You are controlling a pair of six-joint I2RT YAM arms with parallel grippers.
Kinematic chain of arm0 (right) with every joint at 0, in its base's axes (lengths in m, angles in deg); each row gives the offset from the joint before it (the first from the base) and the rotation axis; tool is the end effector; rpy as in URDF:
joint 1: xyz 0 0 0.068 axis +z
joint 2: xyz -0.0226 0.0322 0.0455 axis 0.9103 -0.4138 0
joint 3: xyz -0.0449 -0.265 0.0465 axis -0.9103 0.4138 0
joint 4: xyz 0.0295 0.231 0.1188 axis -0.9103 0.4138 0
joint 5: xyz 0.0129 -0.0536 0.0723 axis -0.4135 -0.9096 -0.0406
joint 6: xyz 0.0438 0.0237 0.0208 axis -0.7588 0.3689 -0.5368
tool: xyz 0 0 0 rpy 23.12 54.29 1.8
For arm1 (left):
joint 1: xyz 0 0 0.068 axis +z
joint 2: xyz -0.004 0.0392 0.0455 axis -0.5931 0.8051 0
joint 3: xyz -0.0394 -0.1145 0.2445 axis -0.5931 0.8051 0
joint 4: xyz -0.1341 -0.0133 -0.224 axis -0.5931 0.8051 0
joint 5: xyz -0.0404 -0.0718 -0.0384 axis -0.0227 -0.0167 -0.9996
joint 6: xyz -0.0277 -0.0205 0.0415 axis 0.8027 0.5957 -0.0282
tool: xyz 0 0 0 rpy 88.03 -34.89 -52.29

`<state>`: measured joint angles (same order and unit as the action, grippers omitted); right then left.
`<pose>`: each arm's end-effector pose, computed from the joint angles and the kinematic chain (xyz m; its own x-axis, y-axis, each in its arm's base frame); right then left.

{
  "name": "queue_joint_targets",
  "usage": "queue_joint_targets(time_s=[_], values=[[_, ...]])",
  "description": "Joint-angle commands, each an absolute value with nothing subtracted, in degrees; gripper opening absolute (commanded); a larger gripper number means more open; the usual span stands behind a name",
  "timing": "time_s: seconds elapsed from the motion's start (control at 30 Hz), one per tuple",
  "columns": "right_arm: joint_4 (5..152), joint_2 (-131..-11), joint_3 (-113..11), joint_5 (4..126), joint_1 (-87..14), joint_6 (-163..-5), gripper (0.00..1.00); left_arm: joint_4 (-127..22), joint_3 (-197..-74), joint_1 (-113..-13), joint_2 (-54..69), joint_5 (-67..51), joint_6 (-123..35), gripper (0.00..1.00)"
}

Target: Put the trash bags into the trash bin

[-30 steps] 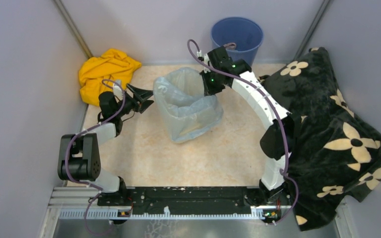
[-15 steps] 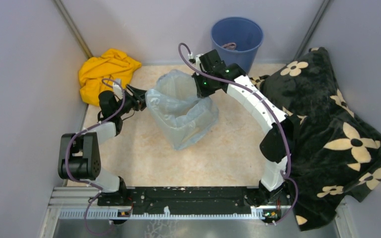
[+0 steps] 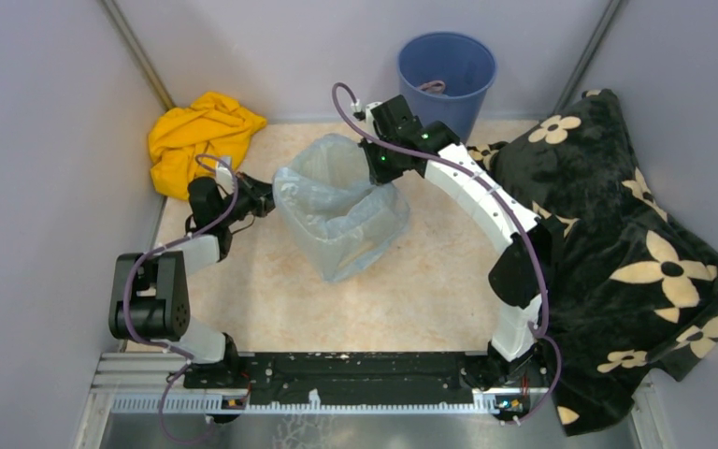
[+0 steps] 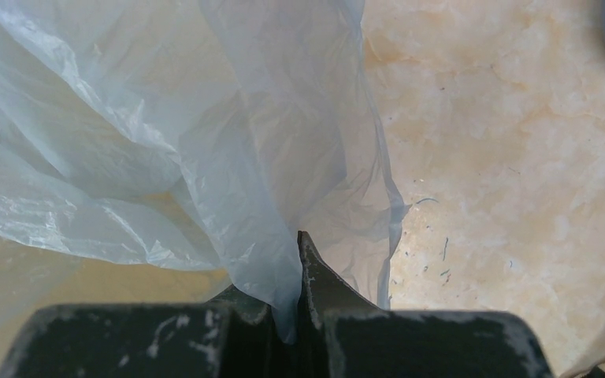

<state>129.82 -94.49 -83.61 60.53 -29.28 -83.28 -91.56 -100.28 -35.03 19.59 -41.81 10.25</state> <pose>0.3217 0.2384 0.3616 -0.6667 -0.3538 -0.6560 -0.5494 0.8280 0.1118 0.3101 -0.0164 0.2103 -0.6520 -0.6907 -0.3127 0.1204 0.3129 -0.9421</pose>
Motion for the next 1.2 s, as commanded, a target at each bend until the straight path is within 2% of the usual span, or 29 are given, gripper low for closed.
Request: queue_joint_targets(time_s=[0.0, 0.3, 0.33, 0.4, 0.5, 0.57, 0.67, 0.87, 0.97, 1.0, 1.17], values=[[128.71, -93.57, -84.02, 62.18, -27.85, -86.48, 0.0, -91.81, -98.54, -35.07, 17.64, -42.6, 7.06, 0.0], [128.66, -93.72, -83.97, 61.48, -27.13, -86.58, 0.0, -93.5, -95.83, -35.21, 17.38, -45.15, 6.56, 0.0], [128.76, -93.66, -84.02, 61.36, -27.14, -86.56, 0.0, -93.52, -95.8, -35.15, 16.96, -46.1, 6.79, 0.05], [128.92, -93.71, -84.06, 61.33, -27.12, -86.49, 0.0, -92.17, -95.59, -35.21, 15.89, -46.82, 6.73, 0.26], [129.14, -93.8, -84.32, 61.26, -26.99, -86.36, 0.0, -88.91, -94.86, -35.22, 13.13, -46.8, 5.79, 0.46], [129.1, -93.8, -84.31, 61.28, -27.03, -86.38, 0.0, -85.67, -94.8, -35.19, 11.2, -46.2, 4.41, 0.49], [129.14, -93.92, -84.31, 61.14, -26.75, -86.4, 0.0, -81.96, -94.4, -35.15, 8.33, -44.83, 2.94, 0.5], [129.22, -93.5, -84.06, 61.23, -26.31, -86.25, 0.0, -84.33, -93.78, -35.17, 8.23, -45.38, 5.33, 0.51], [129.32, -93.47, -84.14, 61.16, -26.03, -86.23, 0.0, -86.16, -93.65, -35.21, 9.61, -45.64, 6.05, 0.48], [129.32, -93.41, -84.15, 61.12, -25.96, -86.18, 0.0, -86.62, -93.57, -35.17, 10.01, -45.6, 6.16, 0.45], [129.35, -93.78, -84.53, 61.0, -25.59, -86.21, 0.0, -91.31, -92.63, -35.18, 13.15, -46.19, 7.97, 0.15]])
